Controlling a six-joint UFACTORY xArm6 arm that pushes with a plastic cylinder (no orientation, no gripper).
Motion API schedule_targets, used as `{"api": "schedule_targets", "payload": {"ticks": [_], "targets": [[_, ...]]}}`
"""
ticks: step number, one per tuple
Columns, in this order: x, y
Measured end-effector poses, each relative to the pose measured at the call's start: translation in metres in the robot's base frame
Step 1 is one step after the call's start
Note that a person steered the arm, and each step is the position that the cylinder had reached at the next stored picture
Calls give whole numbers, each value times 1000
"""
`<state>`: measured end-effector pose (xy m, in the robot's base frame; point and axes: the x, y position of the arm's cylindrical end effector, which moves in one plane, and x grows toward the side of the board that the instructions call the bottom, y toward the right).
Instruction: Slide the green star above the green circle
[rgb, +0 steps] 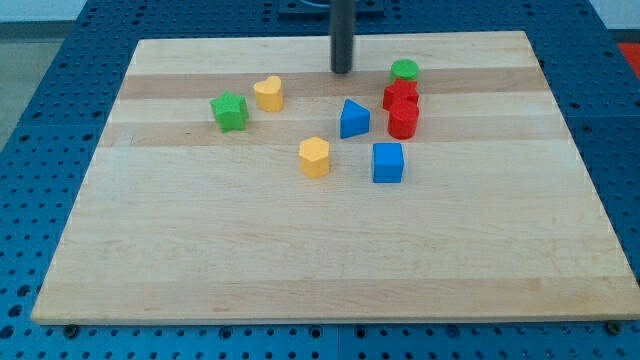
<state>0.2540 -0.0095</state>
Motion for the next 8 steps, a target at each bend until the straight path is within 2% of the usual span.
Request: {"api": "schedule_targets", "payload": {"ticks": [2,4,5,8], "targets": [[0,-134],[76,-195],[108,-212],[122,-144]]}}
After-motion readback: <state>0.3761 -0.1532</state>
